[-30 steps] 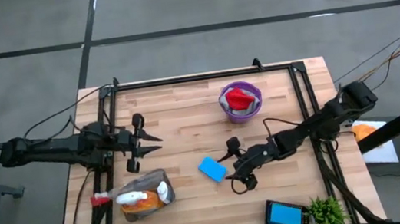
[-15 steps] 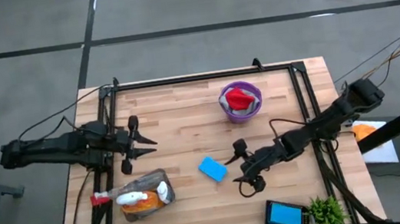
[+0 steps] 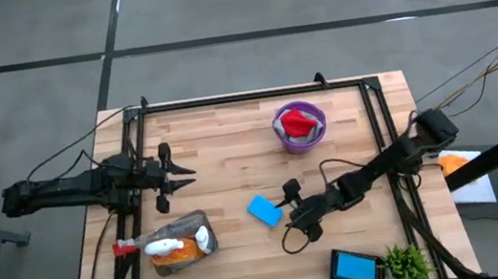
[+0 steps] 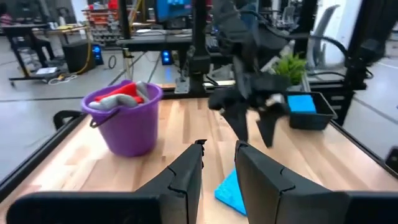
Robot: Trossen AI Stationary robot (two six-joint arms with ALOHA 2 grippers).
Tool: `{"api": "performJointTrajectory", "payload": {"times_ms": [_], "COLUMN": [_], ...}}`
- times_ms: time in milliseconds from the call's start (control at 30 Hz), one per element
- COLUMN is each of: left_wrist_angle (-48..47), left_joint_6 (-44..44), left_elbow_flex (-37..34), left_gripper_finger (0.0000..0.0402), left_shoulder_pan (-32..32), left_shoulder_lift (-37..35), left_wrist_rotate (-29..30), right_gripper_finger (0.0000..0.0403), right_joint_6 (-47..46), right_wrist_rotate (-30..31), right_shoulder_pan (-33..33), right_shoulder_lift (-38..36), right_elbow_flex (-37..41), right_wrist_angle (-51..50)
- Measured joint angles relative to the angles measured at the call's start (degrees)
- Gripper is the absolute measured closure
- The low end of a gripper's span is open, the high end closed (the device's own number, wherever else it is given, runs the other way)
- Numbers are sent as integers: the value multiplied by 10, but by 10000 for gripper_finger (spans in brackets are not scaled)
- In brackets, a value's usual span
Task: Pick & Place Kitchen Items
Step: Put the light blue sponge into the black bin
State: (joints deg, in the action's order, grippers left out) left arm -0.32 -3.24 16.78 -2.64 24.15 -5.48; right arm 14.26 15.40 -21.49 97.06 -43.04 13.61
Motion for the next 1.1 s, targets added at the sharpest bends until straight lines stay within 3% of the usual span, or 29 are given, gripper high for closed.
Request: {"api": "performJointTrajectory", "payload": {"times_ms": [267,533,667,900,1100], "left_wrist_angle": [-9,-12,-12,-12,-12], "left_joint_6": [8,10,9,7,7], "left_elbow_flex": [-3,-3,-3,-3,-3], "left_gripper_finger": [302,302,302,302,302], "left_shoulder_pan": [-22,-25,-25,-25,-25], "left_shoulder_lift": [-1,-1,-1,-1,-1], "left_wrist_rotate": [0,4,11,32,32], "right_gripper_finger": [90,104,169,358,383], "right_joint_6": [37,43,45,48,55], "right_wrist_rotate": [5,31,24,5,17], "right_shoulder_pan": [6,10,10,10,10], "right_shoulder_lift": [104,146,141,142,136], "right_elbow_flex": [-94,-158,-162,-161,-159], "right_wrist_angle": [-79,-143,-168,-194,-203]}}
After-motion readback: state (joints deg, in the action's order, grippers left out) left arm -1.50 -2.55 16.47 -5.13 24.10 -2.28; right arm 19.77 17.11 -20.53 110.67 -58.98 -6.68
